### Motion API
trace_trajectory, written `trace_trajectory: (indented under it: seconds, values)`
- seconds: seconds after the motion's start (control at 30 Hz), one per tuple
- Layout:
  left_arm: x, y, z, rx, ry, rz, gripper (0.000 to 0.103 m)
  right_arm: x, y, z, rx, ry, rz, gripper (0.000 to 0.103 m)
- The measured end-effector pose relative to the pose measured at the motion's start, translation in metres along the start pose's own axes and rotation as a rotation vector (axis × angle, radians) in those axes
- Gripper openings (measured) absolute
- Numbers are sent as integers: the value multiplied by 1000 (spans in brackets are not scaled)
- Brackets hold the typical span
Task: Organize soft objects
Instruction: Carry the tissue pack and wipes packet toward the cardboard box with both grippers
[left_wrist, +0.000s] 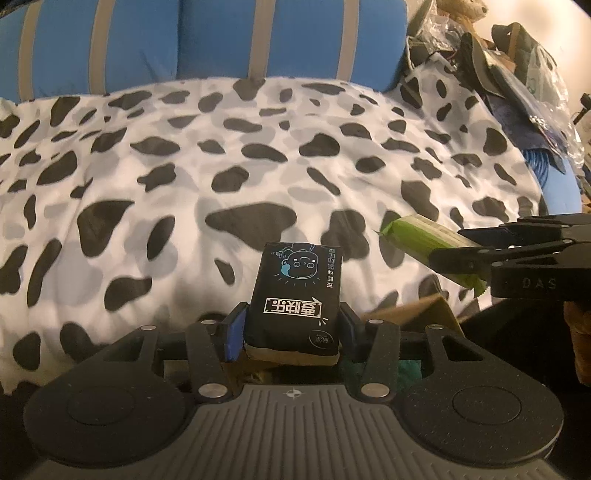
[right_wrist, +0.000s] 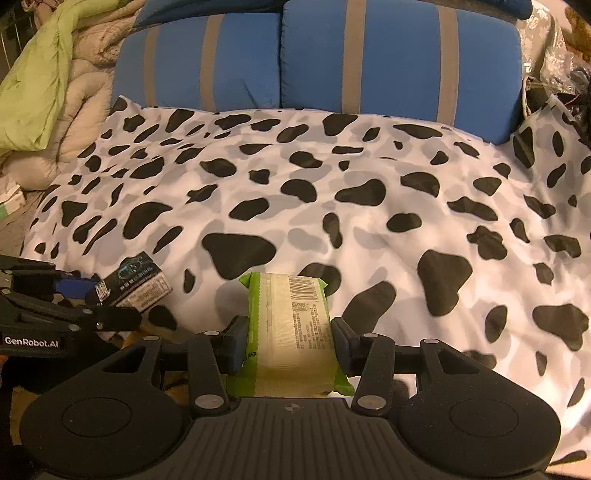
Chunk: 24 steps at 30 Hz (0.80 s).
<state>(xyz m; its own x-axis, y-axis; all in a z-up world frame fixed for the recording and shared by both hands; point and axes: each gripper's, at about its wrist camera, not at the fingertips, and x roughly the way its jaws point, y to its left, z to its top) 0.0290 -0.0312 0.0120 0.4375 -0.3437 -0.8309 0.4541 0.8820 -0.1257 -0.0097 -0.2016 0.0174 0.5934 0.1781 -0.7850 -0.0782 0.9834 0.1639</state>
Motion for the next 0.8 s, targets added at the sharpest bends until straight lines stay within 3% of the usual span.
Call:
trace_trajectory:
  seconds: [0.33,0.8]
  values:
    - [2,-7,-24,-11,128,13,49,-9,28,-26,-51,58,22,50]
    - [10,-6,-26,-23,189,36,50,-8,35,-32,-55,82,26,50]
